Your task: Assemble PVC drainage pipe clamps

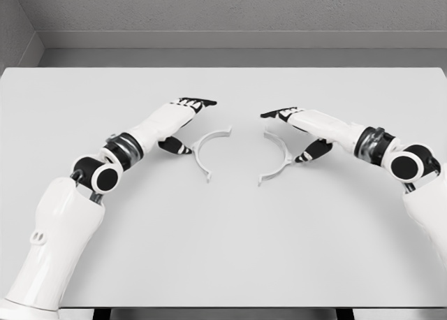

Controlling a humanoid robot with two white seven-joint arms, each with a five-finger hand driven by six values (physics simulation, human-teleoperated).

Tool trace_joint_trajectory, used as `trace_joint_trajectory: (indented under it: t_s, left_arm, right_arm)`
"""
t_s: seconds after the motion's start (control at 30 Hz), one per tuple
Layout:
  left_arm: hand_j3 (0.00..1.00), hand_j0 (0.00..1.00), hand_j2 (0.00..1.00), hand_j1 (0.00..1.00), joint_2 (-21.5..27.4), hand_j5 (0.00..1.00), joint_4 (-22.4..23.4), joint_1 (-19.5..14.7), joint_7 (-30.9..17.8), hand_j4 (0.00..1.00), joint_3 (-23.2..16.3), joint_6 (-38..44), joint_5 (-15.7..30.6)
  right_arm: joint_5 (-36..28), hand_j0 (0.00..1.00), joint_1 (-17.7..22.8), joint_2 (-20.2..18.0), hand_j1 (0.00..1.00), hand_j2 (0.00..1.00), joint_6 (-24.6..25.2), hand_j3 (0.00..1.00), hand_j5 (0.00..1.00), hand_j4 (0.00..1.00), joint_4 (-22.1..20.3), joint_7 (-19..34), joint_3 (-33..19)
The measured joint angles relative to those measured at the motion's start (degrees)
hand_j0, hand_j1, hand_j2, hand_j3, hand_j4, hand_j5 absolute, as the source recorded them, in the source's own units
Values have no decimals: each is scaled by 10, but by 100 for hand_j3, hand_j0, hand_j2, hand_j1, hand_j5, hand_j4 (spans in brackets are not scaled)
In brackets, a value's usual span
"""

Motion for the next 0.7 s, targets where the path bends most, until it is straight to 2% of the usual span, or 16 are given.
trace_joint_trajectory:
  t_s: [0.13,0.3,0.7]
  left_arm:
    - [100,100,100,100,0,100,-11,4,0,100,-4,0,0]
    - [100,100,100,100,-2,100,-19,5,0,100,-9,-1,0]
    - [100,100,100,100,-11,100,-29,5,0,100,-19,-1,0]
  right_arm:
    - [1,100,-18,1,100,100,0,100,100,100,17,0,1]
    - [2,100,-18,3,100,100,0,100,100,100,29,0,3]
    - [2,100,-19,9,100,100,0,100,100,100,29,-1,11]
